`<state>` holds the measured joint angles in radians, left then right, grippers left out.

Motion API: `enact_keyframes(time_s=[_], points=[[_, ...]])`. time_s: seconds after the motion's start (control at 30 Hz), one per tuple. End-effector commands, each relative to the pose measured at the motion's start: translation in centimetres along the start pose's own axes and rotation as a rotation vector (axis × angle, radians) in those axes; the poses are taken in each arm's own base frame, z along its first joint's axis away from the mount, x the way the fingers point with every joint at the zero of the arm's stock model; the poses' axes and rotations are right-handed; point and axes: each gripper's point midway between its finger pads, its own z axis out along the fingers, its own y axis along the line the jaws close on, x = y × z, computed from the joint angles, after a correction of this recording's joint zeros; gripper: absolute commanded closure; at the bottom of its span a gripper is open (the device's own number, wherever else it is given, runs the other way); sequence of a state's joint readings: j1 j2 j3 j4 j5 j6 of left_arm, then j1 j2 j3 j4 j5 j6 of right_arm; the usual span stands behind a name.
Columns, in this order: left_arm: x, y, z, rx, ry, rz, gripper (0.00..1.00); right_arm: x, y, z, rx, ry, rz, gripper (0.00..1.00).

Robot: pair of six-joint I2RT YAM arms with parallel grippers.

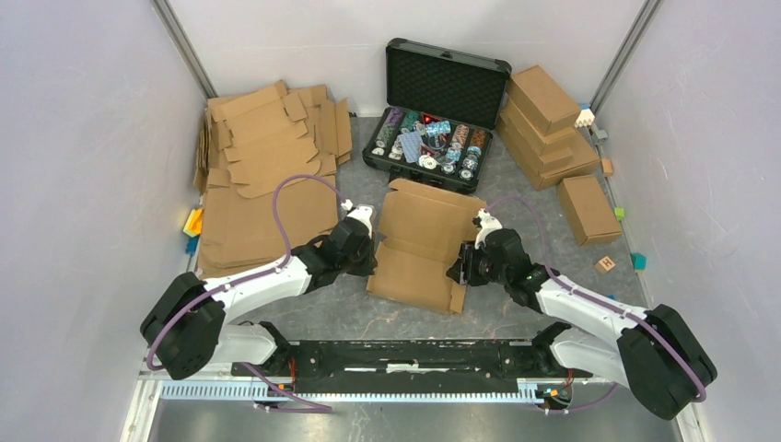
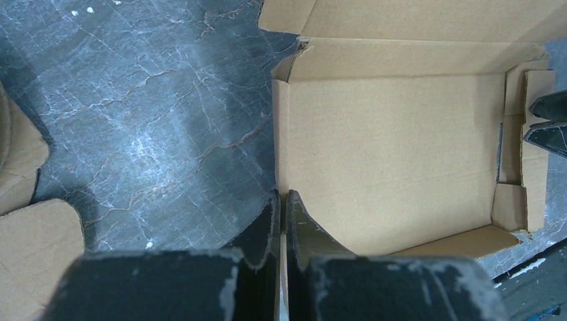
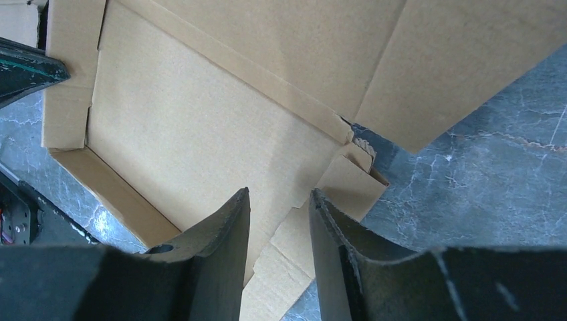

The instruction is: Fold the paper box

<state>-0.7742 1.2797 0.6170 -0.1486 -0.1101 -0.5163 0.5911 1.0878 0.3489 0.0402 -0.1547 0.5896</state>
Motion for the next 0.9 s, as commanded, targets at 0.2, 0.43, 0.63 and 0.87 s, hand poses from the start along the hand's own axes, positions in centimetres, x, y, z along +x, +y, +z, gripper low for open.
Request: enact_keyframes(time_s=[0.2,0.43,0.63,0.87], points=[[-1.5,-1.1,0.0,0.033,-0.037,0.003,0.96,-4.0,1.4,-1.4,0.025,-0.054,-0.090,0.43],[-1.3,-0.8,0.4,0.013,-0.022,0.007,0.96,-4.4,-0.8,-5.1,0.144,-0.122,-0.160,0.31],[-1.3,-0.1,0.6,-0.021,-0.024,0.008,0.96,-1.7,-4.3,-6.4,0.254,-0.127,-0.139,0.29],[-1.2,0.9,0.7,-0.054,-0.020,-0.005,0.98,0.7,-6.4,-5.7,0.310,-0.109,-0.051,0.38]])
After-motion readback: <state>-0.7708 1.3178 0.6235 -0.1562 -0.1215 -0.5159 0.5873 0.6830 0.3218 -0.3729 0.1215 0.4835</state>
